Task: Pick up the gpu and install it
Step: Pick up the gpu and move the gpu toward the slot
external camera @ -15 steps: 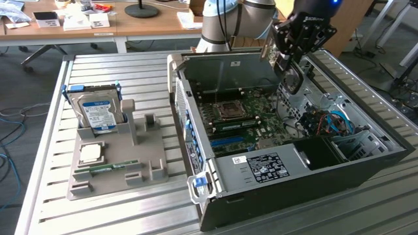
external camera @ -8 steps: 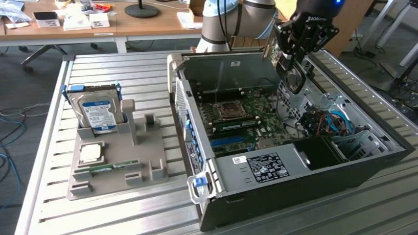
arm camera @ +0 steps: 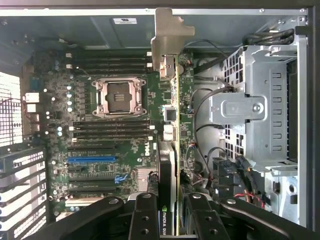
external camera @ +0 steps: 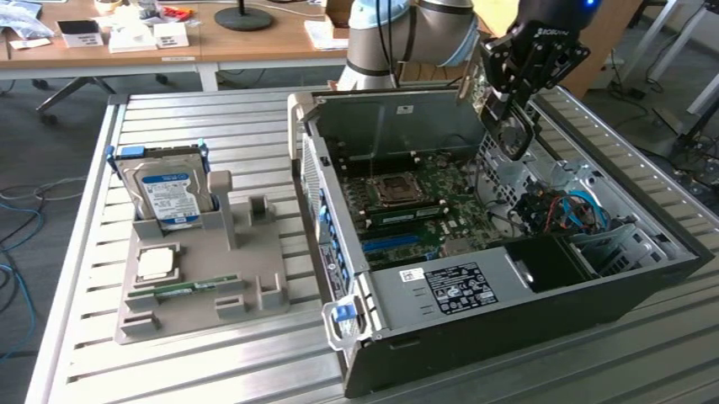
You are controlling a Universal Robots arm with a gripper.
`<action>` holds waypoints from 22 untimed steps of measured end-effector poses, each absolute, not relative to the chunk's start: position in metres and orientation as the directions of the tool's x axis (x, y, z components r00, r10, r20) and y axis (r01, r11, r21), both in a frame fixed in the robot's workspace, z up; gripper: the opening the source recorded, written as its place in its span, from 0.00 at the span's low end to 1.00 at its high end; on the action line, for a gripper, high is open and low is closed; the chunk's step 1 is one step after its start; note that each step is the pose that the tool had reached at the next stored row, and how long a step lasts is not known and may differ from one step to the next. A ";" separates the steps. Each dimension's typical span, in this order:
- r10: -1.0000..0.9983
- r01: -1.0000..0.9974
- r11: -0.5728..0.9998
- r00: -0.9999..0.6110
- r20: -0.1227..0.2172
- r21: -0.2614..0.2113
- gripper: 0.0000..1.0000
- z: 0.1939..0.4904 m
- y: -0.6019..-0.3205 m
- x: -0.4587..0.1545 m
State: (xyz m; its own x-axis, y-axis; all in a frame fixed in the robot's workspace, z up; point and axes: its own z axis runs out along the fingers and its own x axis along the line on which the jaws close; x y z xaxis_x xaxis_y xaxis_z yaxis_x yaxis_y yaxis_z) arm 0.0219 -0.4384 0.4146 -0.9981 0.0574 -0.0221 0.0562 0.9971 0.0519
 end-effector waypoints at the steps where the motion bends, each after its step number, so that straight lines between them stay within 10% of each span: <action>1: 0.057 0.056 0.997 -0.998 -0.022 0.052 0.27 0.415 -0.438 0.024; 22: 0.058 0.056 0.997 -0.998 -0.022 0.052 0.27 0.414 -0.437 0.053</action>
